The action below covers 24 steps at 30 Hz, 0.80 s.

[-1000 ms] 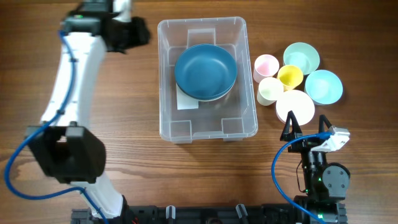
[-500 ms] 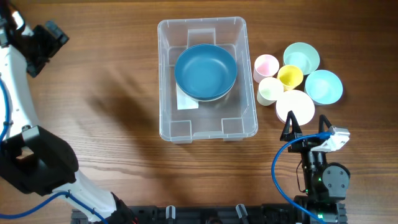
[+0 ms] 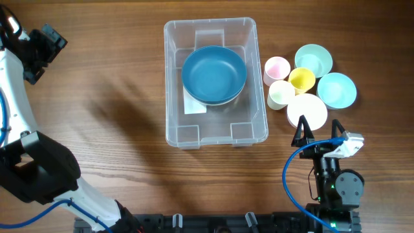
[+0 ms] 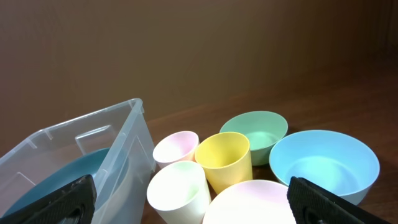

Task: Pack container

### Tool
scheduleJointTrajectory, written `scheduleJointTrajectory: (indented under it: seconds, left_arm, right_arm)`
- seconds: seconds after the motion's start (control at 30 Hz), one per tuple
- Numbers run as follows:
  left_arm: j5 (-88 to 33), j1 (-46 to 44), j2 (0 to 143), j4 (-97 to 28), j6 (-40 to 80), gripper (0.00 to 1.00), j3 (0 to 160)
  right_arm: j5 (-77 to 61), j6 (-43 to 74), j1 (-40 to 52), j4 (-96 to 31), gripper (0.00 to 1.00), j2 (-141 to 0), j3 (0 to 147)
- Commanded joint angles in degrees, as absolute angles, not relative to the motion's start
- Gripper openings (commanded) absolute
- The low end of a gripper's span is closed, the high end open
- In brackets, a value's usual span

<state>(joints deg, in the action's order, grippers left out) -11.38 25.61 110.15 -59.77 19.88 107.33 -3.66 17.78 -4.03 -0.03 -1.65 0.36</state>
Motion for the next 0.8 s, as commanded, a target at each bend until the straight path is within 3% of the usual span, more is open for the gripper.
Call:
scheduleJointTrajectory:
  seconds: [0.0,0.3,0.43,0.77]
  left_arm:
    - [-11.25,25.74,108.53,-59.81,20.60,1.00,108.66]
    - [-11.25,25.74,108.53,-59.81,20.60,1.00,108.66]
    - [-11.25,25.74,108.53,-59.81,20.58,1.00,108.66]
    - [-11.25,25.74,108.53,-59.81,20.60,1.00,108.66]
  right_arm:
    - [-4.34,18.17,-3.70,0.16,1.00,-1.78,0.30]
    - [4.29,18.24,-3.70,1.39,1.00,-1.78,0.32]
    - [7.33,18.24,-3.81,8.10,1.00,-1.78,1.26]
    - [21.30,11.81,-8.01,-3.36,1.00,-16.86,20.80]
